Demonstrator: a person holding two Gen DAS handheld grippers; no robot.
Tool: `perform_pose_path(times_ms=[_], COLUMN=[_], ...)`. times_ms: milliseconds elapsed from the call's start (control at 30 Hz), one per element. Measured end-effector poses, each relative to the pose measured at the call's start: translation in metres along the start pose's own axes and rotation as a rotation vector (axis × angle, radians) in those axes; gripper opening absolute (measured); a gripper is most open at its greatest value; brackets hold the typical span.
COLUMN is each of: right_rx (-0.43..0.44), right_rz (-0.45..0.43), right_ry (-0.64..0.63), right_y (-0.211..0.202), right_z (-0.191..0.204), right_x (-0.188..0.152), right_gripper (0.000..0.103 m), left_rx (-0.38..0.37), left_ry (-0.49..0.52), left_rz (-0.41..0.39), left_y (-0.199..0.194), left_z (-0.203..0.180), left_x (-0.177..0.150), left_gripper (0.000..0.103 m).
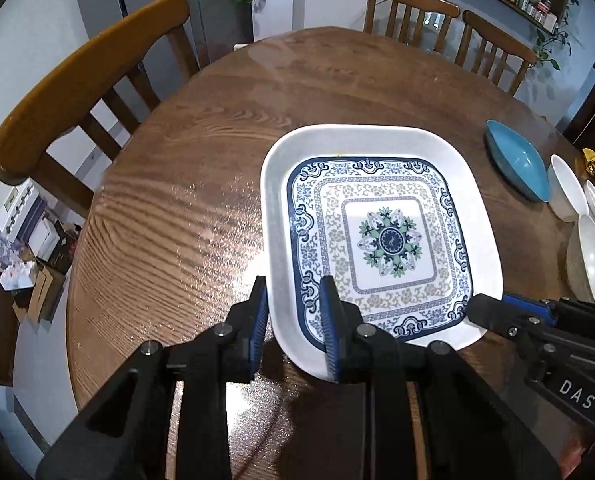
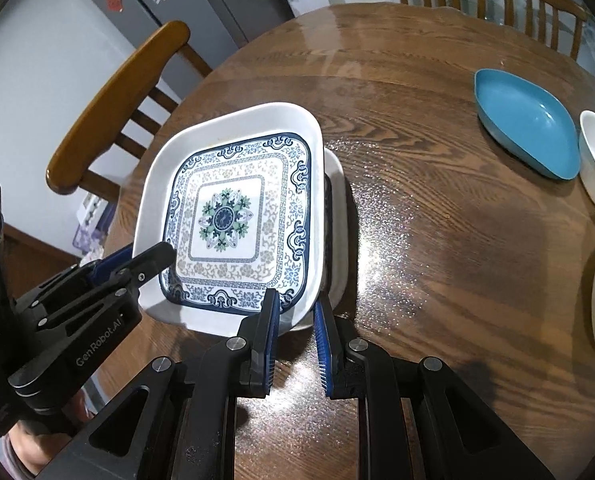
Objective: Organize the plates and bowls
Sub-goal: 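Lower the second plate onto the first plate and open the left gripper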
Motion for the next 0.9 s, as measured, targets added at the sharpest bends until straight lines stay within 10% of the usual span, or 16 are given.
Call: perform_pose_path(times_ms=[900], right_rx=[-0.067], right_rz=[0.049], right_ry=[0.002], right_y=[0.014], right_z=[0.003], right_x=[0.003], right_gripper=[0.020], left_rx=[-0.007], left_ry=[0.026], left_rz=[0.087], left_y=[0.030], left_z=[-0.004], left_x=[0.001], left_gripper=[0.024])
Point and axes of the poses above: each gripper's, at about its wrist camera, not at the fingertips, and y roughly the way its jaws point, z to its left, x to its top, the point moved 2 cm from there along y, roughly the way its jaws point, and after that the axes turned 8 degrees about z, right-handed, at the moved point
